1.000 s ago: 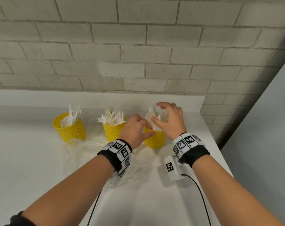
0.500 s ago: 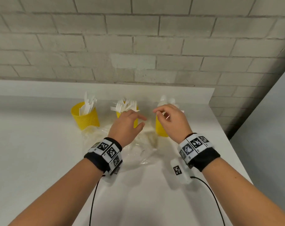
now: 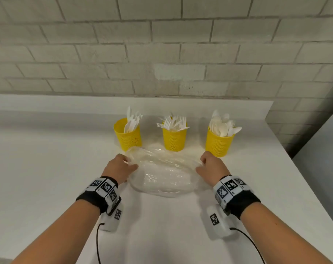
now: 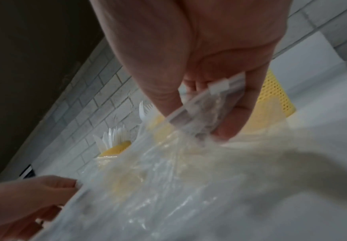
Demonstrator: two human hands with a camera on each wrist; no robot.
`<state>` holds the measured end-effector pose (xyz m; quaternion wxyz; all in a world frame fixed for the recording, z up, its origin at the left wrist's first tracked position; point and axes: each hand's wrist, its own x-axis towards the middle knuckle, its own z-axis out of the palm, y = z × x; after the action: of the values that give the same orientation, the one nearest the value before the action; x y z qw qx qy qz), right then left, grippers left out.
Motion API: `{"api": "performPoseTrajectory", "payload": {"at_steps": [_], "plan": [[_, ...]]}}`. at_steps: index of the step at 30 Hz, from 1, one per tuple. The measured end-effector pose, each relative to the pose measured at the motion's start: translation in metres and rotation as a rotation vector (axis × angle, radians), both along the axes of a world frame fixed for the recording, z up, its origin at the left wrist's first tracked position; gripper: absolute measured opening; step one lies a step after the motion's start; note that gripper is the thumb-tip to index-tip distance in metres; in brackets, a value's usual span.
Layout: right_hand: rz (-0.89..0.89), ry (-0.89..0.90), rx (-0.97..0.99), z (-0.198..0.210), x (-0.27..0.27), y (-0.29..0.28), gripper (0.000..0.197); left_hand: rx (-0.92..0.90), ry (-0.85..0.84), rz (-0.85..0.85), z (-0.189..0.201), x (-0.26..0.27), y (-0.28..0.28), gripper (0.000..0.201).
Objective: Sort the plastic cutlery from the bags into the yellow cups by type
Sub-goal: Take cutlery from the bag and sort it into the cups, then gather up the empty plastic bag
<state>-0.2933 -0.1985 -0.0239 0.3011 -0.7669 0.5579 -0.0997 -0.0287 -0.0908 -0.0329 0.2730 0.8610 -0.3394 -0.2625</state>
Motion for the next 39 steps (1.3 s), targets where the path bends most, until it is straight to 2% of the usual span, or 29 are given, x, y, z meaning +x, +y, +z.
{"api": "performPoseTrajectory", "payload": {"at_steps": [1,4,6,8,10,11,13,15,17,20,23,25,27,29,30,32,35,38,39], "plan": [[-0.036,-0.042,-0.014,0.002,0.001,0.001,0.015,-0.028,0.018,0.000,0.001,0.000,0.001,0.033],[-0.092,-0.212,-0.021,0.010,0.000,0.009,0.044,-0.167,0.090,-0.050,0.009,-0.003,0.006,0.025],[-0.089,-0.378,0.021,0.018,-0.002,0.016,0.051,-0.256,0.196,-0.077,0.017,-0.006,0.012,0.021],[-0.067,-0.476,0.126,0.024,-0.004,0.023,0.044,-0.320,0.324,-0.105,0.026,-0.011,0.017,0.027],[-0.072,-0.556,0.275,0.029,-0.006,0.033,0.015,-0.364,0.471,-0.134,0.035,-0.016,0.021,0.026],[-0.071,-0.600,0.326,0.031,-0.007,0.038,0.017,-0.389,0.569,-0.133,0.040,-0.018,0.023,0.021],[-0.038,-0.646,0.336,0.028,-0.011,0.043,0.049,-0.430,0.698,-0.128,0.048,-0.022,0.026,0.024],[-0.006,-0.630,0.284,0.026,-0.014,0.049,0.067,-0.438,0.724,-0.144,0.052,-0.024,0.028,0.028],[-0.050,-0.667,0.248,0.021,-0.015,0.053,0.063,-0.428,0.751,-0.166,0.052,-0.024,0.032,0.032],[-0.164,-0.754,0.187,0.016,-0.016,0.058,0.042,-0.427,0.809,-0.152,0.050,-0.023,0.036,0.040],[-0.191,-0.746,0.088,0.014,-0.018,0.063,0.036,-0.435,0.698,-0.078,0.049,-0.024,0.037,0.026],[-0.182,-0.711,0.035,0.013,-0.021,0.065,0.033,-0.471,0.613,-0.013,0.045,-0.025,0.035,0.031],[-0.209,-0.701,0.014,0.013,-0.028,0.065,0.032,-0.483,0.513,-0.019,0.041,-0.021,0.034,0.033],[-0.286,-0.726,-0.006,0.017,-0.042,0.063,0.032,-0.464,0.363,-0.056,0.040,-0.012,0.036,0.018],[-0.328,-0.741,-0.026,0.021,-0.051,0.062,0.032,-0.456,0.278,-0.056,0.040,-0.007,0.037,0.019],[-0.367,-0.751,-0.052,0.027,-0.065,0.060,0.035,-0.426,0.129,-0.046,0.039,0.002,0.037,0.036],[-0.346,-0.788,-0.033,0.037,-0.068,0.063,0.037,-0.398,0.003,-0.138,0.039,0.001,0.037,0.045],[-0.343,-0.894,-0.013,0.054,-0.064,0.065,0.036,-0.218,-0.152,-0.260,0.036,-0.009,0.039,0.026],[-0.314,-0.902,-0.012,0.062,-0.062,0.066,0.035,-0.143,-0.194,-0.311,0.035,-0.014,0.041,0.040]]}}
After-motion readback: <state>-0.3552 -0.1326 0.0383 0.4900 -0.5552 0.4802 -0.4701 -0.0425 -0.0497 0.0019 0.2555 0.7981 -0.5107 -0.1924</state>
